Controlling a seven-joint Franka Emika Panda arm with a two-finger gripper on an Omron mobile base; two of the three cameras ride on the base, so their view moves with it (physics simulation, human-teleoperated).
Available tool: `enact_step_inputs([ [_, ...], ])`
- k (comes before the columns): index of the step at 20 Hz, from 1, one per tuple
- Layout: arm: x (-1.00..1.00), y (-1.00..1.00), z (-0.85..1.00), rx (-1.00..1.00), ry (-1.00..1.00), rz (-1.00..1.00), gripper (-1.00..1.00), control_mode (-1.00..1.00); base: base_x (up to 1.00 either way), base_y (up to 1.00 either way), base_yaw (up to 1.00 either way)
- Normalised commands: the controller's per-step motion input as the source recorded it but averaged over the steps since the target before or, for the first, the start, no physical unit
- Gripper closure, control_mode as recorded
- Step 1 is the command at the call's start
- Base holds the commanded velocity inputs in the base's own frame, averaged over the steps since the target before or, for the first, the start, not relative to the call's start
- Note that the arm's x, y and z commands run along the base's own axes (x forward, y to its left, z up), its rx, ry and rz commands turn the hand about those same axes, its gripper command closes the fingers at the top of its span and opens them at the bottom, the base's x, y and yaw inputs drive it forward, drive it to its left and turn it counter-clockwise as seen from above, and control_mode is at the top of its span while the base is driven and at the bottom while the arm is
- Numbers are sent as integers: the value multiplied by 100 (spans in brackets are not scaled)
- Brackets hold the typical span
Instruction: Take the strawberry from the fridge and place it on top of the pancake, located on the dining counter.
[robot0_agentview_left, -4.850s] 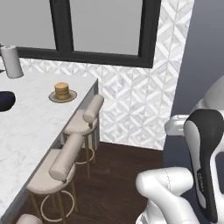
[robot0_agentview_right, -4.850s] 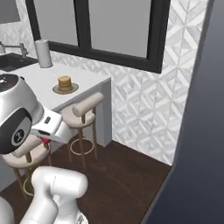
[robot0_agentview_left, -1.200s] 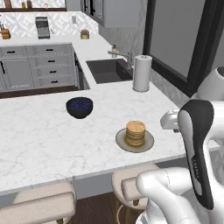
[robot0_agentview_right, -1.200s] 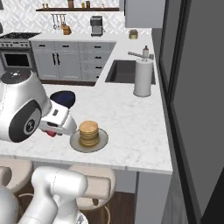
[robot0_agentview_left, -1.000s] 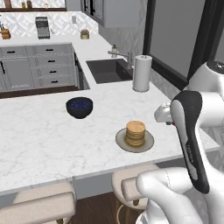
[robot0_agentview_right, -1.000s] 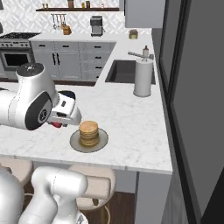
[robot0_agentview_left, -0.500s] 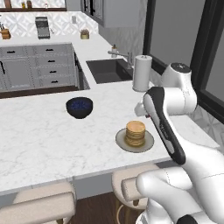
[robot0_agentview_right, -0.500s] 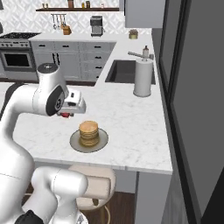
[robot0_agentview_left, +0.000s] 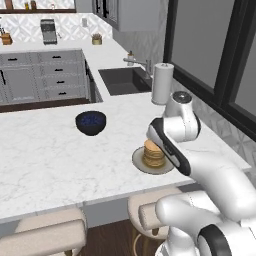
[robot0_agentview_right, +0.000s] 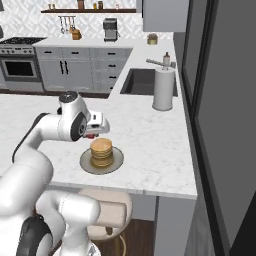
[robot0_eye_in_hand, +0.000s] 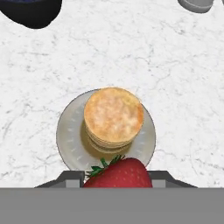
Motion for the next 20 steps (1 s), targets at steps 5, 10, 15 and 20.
enact_step_inputs([
  [5,80,-8,-11,8,7,0,100,-100,0,0,0],
  [10,2,15,-34,0,4,0,100,-100,0,0,0],
  [15,11,3,-42,0,0,0,100,-100,0,0,0],
  [20,49,-31,-28,0,0,1,100,-100,0,0,0],
])
